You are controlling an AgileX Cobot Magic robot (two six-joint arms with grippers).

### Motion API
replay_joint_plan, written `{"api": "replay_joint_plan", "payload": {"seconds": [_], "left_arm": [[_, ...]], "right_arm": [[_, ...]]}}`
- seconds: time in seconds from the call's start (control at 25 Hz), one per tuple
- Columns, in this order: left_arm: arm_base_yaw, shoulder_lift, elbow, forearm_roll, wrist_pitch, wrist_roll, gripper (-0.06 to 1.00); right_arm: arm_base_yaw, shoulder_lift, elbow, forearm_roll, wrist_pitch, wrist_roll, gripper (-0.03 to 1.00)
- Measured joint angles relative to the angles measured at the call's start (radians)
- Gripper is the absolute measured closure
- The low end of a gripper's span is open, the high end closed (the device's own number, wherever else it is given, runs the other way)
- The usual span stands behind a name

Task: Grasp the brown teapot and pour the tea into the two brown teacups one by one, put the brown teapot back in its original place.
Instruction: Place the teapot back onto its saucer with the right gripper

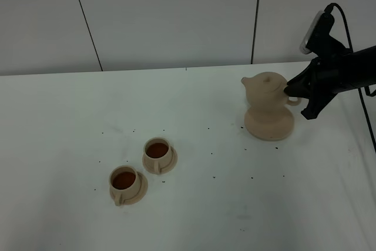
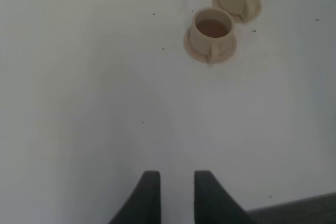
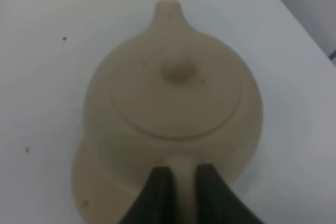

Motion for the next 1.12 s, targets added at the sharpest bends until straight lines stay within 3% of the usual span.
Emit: {"api": "replay_joint_plan", "payload": {"seconds": [0.36,1.12], "left_arm": [[0.000,0.000,0.000,0.000,0.000,0.000,0.71],[0.000,0.000,0.000,0.000,0.000,0.000,0.71]], "right_arm": [[0.000,0.000,0.101,0.176,-0.052,-0.180,0.87],[-0.025,0.000,0.136,0.205,-0.077,-0.198,0.87]]}}
